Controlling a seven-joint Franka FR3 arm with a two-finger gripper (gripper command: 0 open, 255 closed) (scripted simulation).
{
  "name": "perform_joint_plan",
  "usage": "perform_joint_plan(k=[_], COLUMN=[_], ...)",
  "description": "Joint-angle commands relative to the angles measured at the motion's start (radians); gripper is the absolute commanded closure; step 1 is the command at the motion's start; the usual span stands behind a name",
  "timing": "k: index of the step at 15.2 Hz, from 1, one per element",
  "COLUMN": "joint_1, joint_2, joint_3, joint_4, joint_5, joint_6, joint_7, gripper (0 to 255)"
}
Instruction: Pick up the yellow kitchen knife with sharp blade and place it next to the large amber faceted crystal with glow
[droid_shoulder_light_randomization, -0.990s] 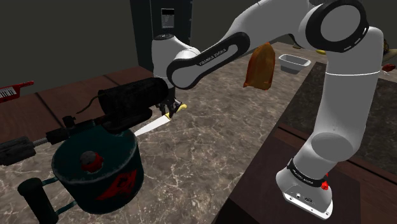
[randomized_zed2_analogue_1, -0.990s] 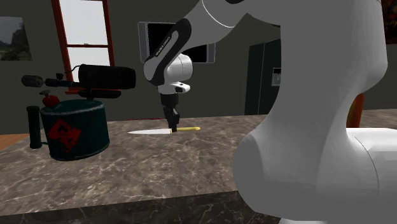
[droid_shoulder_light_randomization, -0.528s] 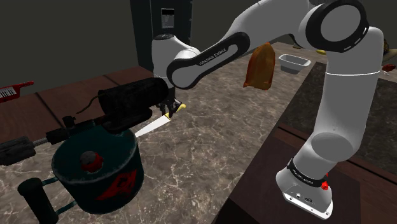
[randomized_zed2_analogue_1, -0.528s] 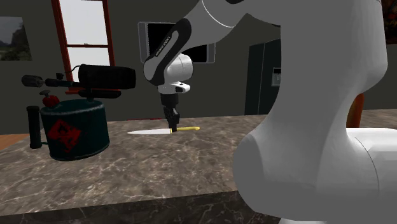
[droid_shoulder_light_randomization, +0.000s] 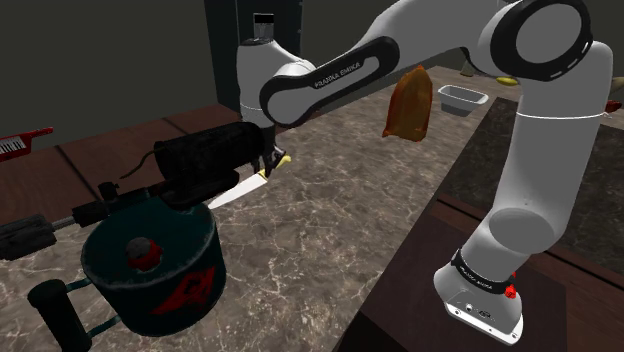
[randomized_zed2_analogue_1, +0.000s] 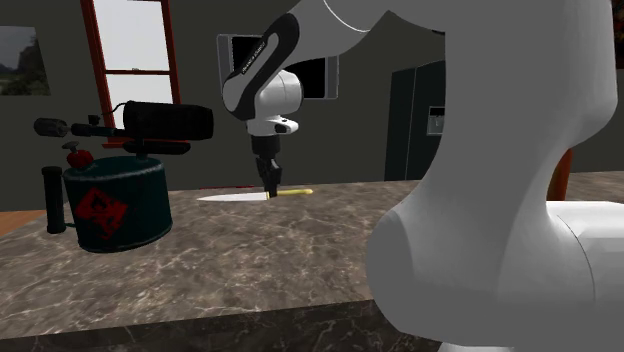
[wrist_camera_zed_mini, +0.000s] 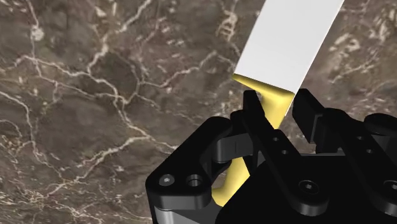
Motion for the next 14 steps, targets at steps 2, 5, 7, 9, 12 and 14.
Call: perform_joint_plan(k=[2,5,7,9,12,14], joint_1=[-0.006,-0.009,-0.010,-0.012,-0.013,-0.014], joint_2=[-0.020,-0.037,-0.047,-0.056,-0.068,-0.076], joint_3=[0.006,0.011,0.014,0.017,0.021,0.023], joint_4=[0.017,0.038,0.052,0.068,0.094,0.112], joint_5=[0.016,0.030,0.038,0.046,0.056,0.062], joint_6=[-0.034,-0.067,-0.090,-0.113,-0.149,-0.173], joint_7=[-0.013,-0.023,-0.030,-0.036,-0.044,-0.050], gripper=[255,255,255,255,255,255])
